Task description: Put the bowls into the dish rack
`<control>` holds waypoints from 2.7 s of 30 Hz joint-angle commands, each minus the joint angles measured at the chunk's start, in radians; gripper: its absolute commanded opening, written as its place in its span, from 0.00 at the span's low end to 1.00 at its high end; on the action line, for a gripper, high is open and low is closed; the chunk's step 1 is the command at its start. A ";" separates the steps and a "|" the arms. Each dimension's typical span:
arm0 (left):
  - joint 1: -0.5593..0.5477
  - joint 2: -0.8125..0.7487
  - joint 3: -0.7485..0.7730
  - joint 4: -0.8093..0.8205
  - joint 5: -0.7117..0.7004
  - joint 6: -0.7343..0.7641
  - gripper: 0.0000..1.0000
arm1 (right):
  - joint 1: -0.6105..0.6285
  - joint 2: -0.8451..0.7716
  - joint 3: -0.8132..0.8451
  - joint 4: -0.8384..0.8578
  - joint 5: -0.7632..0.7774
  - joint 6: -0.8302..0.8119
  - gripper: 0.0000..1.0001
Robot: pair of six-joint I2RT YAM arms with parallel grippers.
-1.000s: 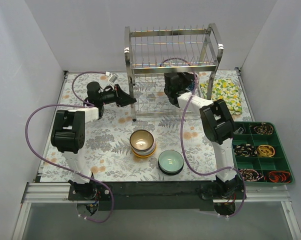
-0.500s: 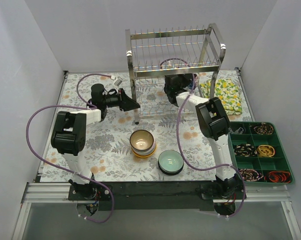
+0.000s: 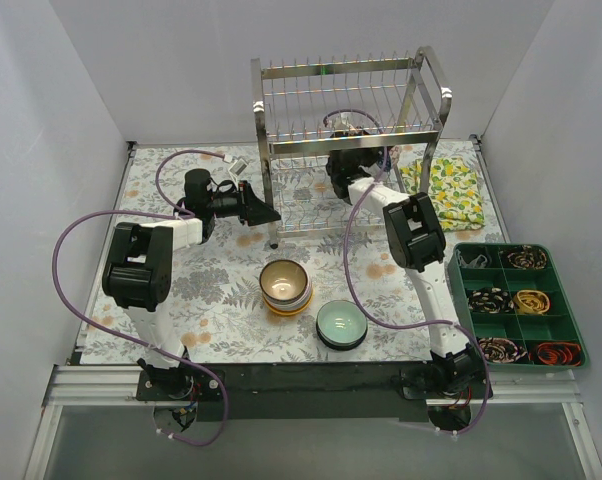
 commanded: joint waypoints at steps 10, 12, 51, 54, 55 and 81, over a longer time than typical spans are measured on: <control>-0.001 -0.025 0.024 -0.001 -0.003 0.022 0.38 | 0.016 -0.054 -0.092 0.055 0.082 -0.053 0.01; -0.001 -0.029 0.021 0.000 -0.003 0.022 0.40 | 0.036 -0.063 -0.107 0.055 0.085 -0.056 0.01; 0.128 -0.253 -0.087 -0.277 -0.343 0.255 0.76 | 0.164 -0.376 -0.475 0.032 0.085 -0.116 0.57; 0.144 -0.281 -0.105 -0.288 -0.375 0.252 0.77 | 0.202 -0.442 -0.594 0.032 0.087 -0.116 0.56; 0.151 -0.289 -0.111 -0.291 -0.379 0.252 0.77 | 0.213 -0.479 -0.630 0.030 0.087 -0.117 0.56; 0.213 -0.629 -0.064 -0.972 -0.357 0.534 0.85 | 0.443 -1.289 -0.866 -1.433 -1.444 0.749 0.89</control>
